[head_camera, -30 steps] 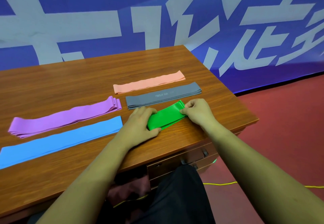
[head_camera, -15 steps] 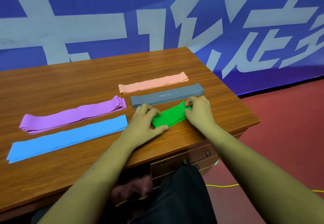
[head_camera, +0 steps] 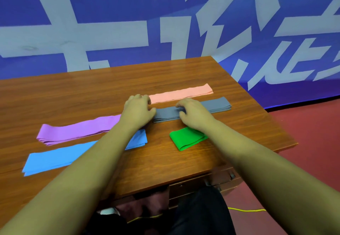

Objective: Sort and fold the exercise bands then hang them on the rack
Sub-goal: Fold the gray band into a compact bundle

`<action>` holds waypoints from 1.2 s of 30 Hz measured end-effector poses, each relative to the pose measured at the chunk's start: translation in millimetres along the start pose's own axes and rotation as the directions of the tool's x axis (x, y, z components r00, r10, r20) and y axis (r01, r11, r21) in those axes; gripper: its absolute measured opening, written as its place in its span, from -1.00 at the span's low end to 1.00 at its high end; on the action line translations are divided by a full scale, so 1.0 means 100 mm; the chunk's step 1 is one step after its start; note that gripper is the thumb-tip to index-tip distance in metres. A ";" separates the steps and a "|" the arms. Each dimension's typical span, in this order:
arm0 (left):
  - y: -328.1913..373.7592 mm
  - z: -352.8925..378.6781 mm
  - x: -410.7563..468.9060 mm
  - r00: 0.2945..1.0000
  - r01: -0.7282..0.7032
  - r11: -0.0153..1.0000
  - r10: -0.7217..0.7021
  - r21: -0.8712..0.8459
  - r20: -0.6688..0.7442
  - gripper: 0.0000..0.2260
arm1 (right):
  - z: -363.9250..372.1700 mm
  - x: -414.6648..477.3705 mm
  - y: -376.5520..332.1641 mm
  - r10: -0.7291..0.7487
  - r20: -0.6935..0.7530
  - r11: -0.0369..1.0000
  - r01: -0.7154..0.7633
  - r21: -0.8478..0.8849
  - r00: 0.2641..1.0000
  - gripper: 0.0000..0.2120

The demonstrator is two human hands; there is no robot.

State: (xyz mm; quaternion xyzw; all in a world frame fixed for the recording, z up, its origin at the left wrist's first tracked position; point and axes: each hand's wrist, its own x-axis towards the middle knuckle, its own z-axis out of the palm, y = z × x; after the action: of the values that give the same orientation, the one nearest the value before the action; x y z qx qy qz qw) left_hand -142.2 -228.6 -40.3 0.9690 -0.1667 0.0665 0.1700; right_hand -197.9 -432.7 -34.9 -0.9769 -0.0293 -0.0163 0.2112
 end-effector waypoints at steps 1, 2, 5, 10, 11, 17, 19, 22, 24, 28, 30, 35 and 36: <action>0.02 0.02 0.05 0.999 -0.005 1.000 0.005 -0.004 0.031 -0.68 | 0.02 0.03 0.00 -0.008 0.035 0.999 0.009 -0.034 0.999 -0.63; 0.04 0.04 0.09 0.998 -0.015 1.000 0.015 -0.004 0.060 -0.66 | 0.04 0.06 0.02 -0.015 0.064 0.998 0.019 -0.063 0.998 -0.62; 0.07 0.11 0.21 0.990 -0.016 0.999 0.009 0.049 0.144 -0.61 | 0.08 0.12 0.06 -0.013 0.106 0.996 0.023 -0.087 0.994 -0.62; 0.07 0.18 0.37 0.957 -0.015 0.986 -0.033 0.165 0.288 -0.62 | 0.10 0.14 0.11 -0.062 0.108 0.996 0.069 -0.061 0.992 -0.64; 0.07 0.18 0.39 0.947 -0.014 0.985 -0.042 0.171 0.319 -0.63 | 0.09 0.13 0.13 -0.070 0.093 0.996 0.076 -0.056 0.993 -0.66; 0.15 0.12 0.44 0.893 -0.037 0.968 -0.080 0.250 0.443 -0.64 | 0.03 0.08 0.25 -0.061 0.079 0.998 0.064 -0.027 0.995 -0.66; 0.20 0.09 0.44 0.897 -0.037 0.973 -0.068 0.229 0.437 -0.66 | 0.00 0.09 0.24 -0.053 0.081 0.998 0.055 -0.024 0.995 -0.66; 0.27 0.02 0.42 0.907 -0.010 1.000 0.000 0.021 0.421 -0.84 | -0.03 0.11 0.24 -0.035 0.088 0.999 0.034 0.012 0.995 -0.69; 0.31 -0.04 0.39 0.939 0.033 0.987 0.023 -0.156 0.342 -0.86 | -0.07 0.09 0.24 -0.009 0.082 0.990 -0.003 0.140 0.997 -0.68; 0.39 -0.09 0.37 0.961 0.183 0.839 -0.043 -0.513 0.271 -0.81 | -0.14 0.05 0.18 -0.048 0.035 0.913 0.030 0.406 0.998 -0.56; 0.43 -0.09 0.37 0.965 0.197 0.799 -0.055 -0.569 0.257 -0.77 | -0.14 0.04 0.10 -0.028 0.050 0.868 -0.001 0.496 0.998 -0.55; 0.55 -0.09 0.35 0.910 0.385 0.399 -0.016 -0.832 0.413 -0.67 | -0.15 0.08 0.03 0.174 -0.013 0.719 -0.118 0.685 0.985 -0.60; 0.55 -0.06 0.35 0.902 0.410 0.304 0.006 -0.860 0.433 -0.71 | -0.16 0.07 0.04 0.219 -0.002 0.653 -0.145 0.744 0.976 -0.64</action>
State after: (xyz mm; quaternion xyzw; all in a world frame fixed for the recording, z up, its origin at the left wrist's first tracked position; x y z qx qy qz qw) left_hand -128.9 -285.9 -10.8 0.6980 -0.0757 -0.2407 0.6701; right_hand -190.6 -442.9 -21.4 -0.8036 0.0745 -0.0267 0.5899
